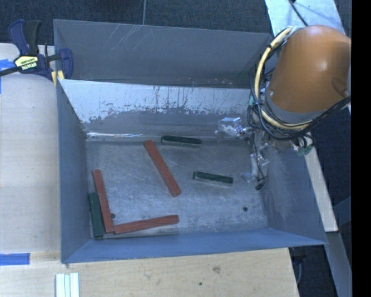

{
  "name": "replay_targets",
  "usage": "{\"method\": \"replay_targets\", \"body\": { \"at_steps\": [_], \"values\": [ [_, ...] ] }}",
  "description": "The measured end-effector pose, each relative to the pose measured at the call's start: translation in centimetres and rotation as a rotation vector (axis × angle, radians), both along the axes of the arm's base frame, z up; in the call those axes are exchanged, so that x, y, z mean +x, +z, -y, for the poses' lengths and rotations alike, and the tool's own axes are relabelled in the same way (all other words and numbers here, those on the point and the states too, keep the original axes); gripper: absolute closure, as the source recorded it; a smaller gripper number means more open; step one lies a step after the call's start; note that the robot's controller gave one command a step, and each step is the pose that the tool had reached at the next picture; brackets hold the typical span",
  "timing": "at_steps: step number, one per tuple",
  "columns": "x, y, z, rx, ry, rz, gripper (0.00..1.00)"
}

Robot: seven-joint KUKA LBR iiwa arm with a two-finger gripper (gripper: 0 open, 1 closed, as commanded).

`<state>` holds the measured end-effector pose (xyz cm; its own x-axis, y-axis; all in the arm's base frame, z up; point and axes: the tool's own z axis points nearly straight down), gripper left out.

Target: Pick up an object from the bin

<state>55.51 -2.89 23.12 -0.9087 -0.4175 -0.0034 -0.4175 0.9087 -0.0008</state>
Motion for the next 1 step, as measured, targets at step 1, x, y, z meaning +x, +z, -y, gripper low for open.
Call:
{"method": "replay_targets", "body": {
  "at_steps": [1],
  "values": [
    [2.77, -16.32, -0.18, 0.000, 0.262, -0.006, 0.00]
  ]
}}
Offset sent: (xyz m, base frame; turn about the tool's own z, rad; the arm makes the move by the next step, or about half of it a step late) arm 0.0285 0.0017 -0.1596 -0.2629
